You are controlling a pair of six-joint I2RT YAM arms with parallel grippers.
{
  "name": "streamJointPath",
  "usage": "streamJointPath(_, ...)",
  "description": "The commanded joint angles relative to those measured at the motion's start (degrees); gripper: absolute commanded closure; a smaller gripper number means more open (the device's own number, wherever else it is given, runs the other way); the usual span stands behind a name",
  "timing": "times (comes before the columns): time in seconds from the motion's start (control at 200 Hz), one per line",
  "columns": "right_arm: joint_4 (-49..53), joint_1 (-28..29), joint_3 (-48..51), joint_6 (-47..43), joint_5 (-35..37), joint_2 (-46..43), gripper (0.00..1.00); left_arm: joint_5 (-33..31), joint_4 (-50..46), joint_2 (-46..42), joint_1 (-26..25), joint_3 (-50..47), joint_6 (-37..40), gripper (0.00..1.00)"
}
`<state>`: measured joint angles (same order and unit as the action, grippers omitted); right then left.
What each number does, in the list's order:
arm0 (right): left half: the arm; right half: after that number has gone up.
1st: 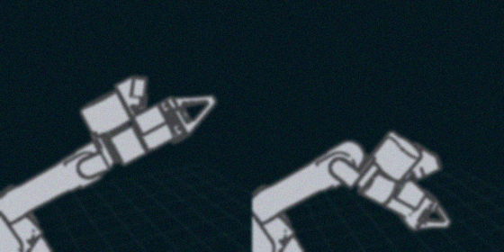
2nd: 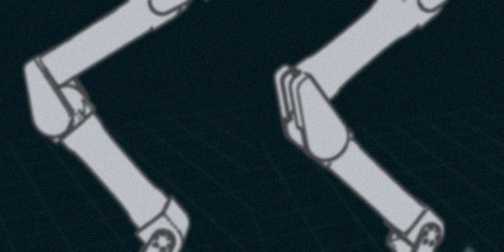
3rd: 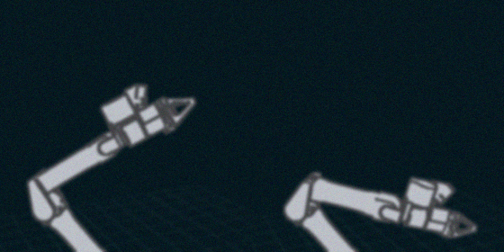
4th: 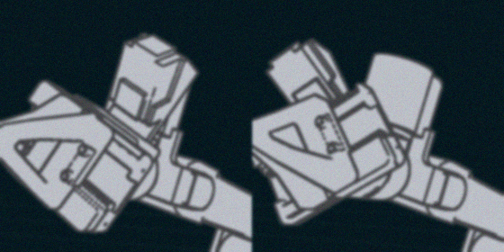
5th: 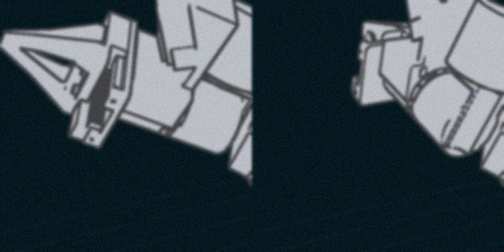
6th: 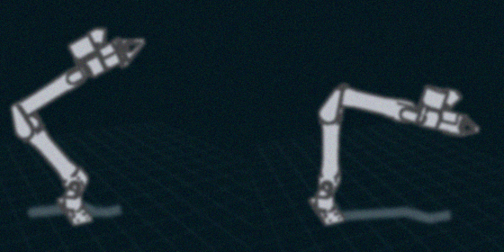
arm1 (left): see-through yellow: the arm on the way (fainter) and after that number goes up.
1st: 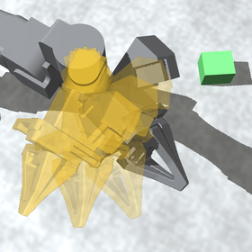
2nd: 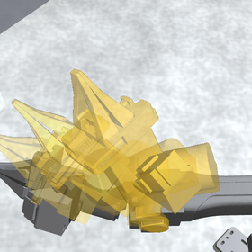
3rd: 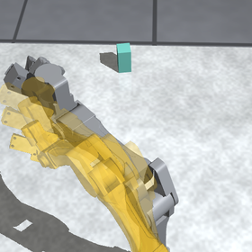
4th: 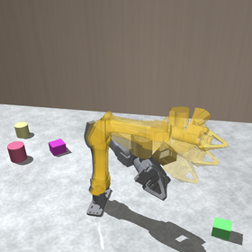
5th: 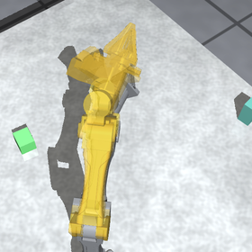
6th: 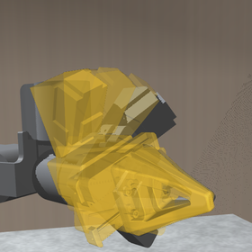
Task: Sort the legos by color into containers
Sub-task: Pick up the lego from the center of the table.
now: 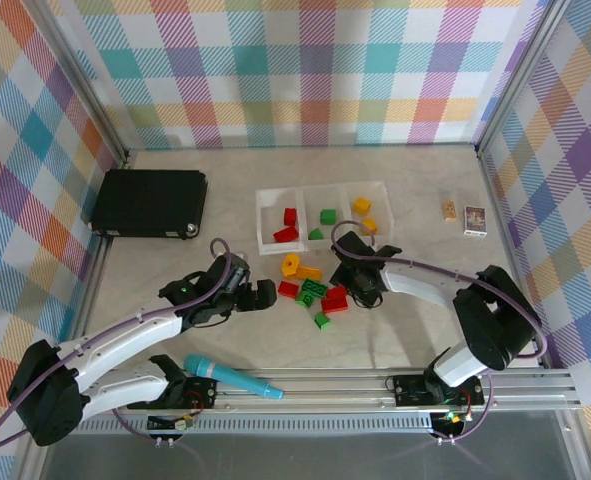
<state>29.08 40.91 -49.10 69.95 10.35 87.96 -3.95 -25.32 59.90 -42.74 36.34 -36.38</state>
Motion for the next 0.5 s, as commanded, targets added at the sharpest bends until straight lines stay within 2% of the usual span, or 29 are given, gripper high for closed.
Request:
streamJointPath(0.0, -1.3, 0.7, -1.4, 2.5, 0.8, 1.4, 0.3, -1.5, -1.3, -1.4, -0.5, -1.5, 0.9, 0.0)
streamJointPath(0.2, -2.5, 1.4, -2.1, 3.2, 0.0, 3.8, 0.4, -1.4, -1.1, -1.1, -0.5, -1.8, 1.2, 0.0)
streamJointPath(0.495, -6.7, 2.2, -1.5, 3.4, -0.1, 4.9, 0.63, -1.2, -0.8, -1.5, -0.5, -2.6, 1.1, 0.0)
